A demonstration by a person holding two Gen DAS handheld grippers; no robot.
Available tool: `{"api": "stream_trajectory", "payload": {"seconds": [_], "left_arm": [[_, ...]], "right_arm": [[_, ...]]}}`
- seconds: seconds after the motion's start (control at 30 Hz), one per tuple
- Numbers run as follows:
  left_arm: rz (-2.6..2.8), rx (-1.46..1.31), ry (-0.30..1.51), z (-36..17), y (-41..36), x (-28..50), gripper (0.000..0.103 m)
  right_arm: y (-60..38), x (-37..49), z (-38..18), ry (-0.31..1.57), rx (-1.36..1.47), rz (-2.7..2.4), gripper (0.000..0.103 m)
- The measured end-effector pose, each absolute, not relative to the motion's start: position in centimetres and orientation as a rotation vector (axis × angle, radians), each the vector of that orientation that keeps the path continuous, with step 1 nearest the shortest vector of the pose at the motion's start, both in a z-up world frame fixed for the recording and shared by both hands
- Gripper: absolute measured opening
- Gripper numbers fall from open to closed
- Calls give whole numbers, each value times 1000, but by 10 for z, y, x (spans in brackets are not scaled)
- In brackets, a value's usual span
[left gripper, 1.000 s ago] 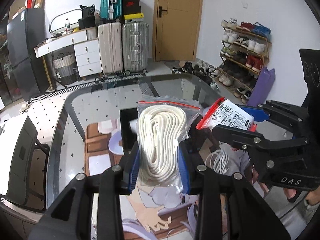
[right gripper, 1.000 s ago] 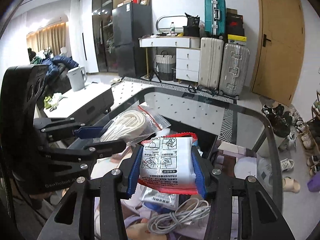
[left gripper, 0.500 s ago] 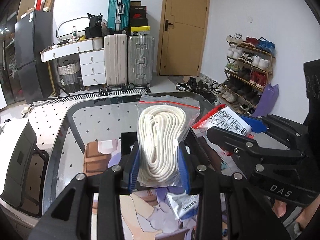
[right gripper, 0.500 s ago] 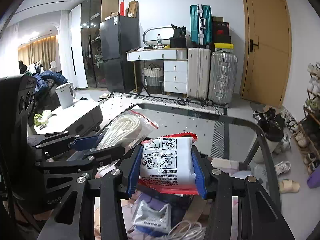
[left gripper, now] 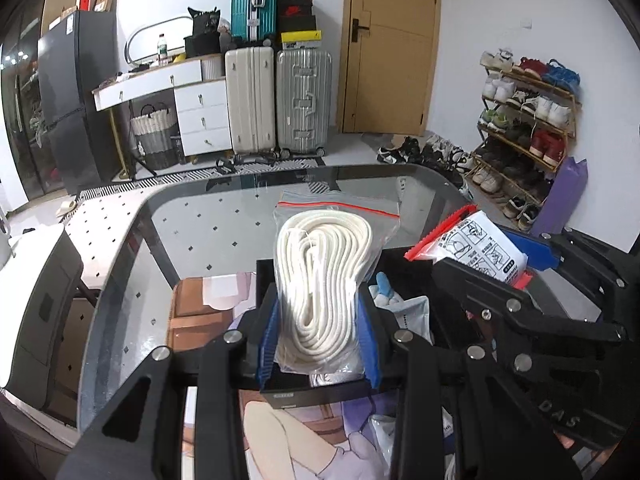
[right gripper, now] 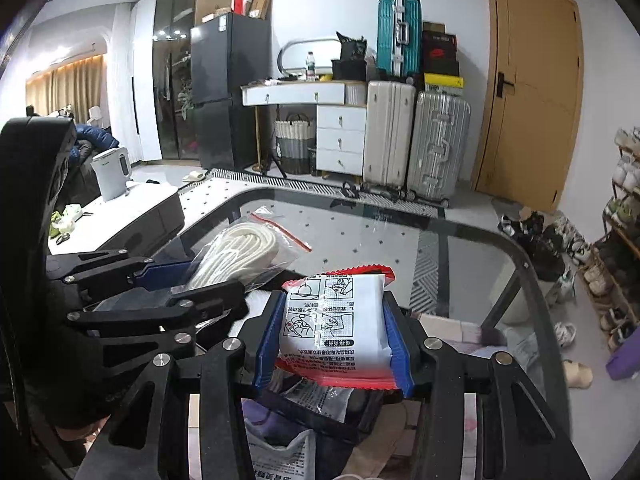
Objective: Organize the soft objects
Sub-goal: 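Carry the red-edged packet into the bin while the left carries the bagged white rope, then release the rope bag into the bin with the left gripper while the right moves to the white cable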
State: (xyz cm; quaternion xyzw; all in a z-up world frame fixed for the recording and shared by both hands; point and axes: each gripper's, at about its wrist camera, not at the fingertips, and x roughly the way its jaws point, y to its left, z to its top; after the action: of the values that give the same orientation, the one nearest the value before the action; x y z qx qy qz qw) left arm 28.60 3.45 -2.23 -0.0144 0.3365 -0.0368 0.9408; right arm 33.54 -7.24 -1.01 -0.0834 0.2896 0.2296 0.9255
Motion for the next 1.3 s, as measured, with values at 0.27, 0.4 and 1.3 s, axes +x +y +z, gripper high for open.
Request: {"api": "stream_trajectory", "payload": {"seconds": [0.27, 0.4, 1.3], "left_arm": [[-64, -31, 759, -46, 33, 308, 34], [-45, -30, 794, -57, 34, 313, 34], [-38, 41, 779, -44, 31, 296, 64]], "right_arm": [[-72, 364, -42, 691, -156, 461, 47], [-66, 370, -54, 748, -155, 467, 47], [-90, 351, -44, 845, -27, 470, 70]]}}
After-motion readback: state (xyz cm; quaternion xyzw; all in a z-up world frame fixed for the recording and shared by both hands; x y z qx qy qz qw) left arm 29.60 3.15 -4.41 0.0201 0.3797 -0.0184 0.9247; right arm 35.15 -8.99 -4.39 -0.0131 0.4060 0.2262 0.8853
